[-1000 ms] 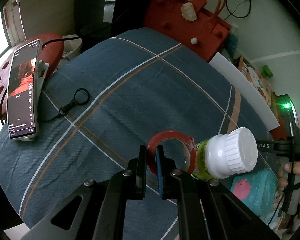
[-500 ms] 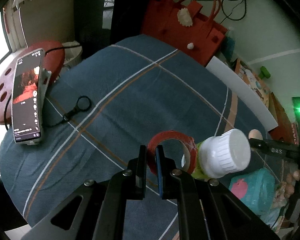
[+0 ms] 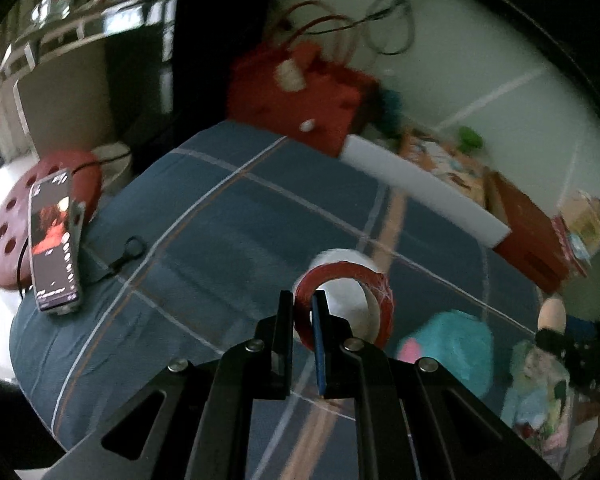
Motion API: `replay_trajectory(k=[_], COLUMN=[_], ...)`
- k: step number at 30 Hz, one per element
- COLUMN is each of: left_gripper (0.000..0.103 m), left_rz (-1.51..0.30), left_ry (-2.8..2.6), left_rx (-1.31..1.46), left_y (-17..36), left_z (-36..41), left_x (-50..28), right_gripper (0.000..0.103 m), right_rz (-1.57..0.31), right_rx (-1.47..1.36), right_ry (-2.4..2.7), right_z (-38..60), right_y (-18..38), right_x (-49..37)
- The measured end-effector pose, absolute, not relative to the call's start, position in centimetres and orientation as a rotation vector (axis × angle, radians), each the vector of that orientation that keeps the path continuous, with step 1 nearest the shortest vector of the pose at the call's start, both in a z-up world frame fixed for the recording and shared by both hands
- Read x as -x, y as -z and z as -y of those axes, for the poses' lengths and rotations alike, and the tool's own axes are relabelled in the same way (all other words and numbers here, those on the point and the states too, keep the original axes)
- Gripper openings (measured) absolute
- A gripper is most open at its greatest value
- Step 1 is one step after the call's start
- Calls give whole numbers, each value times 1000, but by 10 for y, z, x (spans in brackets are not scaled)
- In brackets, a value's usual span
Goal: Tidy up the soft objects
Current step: 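Carry the sponge with the right tool while the left tool carries the tape over the tray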
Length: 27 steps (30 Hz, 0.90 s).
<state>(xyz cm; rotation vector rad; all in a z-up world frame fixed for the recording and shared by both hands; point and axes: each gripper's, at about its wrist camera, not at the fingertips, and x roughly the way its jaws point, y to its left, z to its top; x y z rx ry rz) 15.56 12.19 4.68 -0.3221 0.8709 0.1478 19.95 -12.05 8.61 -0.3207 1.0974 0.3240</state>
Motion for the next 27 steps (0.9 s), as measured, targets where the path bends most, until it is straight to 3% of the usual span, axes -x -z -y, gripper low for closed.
replay_trajectory(k=[11, 18, 27], left_gripper=[9, 9, 9], left_rz=[-880, -955, -998], left_ry=[280, 566, 711], left_rx=[168, 53, 3], left_y=[-64, -37, -12], left_z=[24, 127, 189], left_x=[-146, -137, -140], right_gripper=[52, 52, 53], right_rz=[-1168, -1221, -1234], right_rx=[179, 91, 46], right_ry=[-79, 1, 51], right_z=[260, 310, 330], right_y=[-72, -41, -17], right_x=[-117, -90, -81])
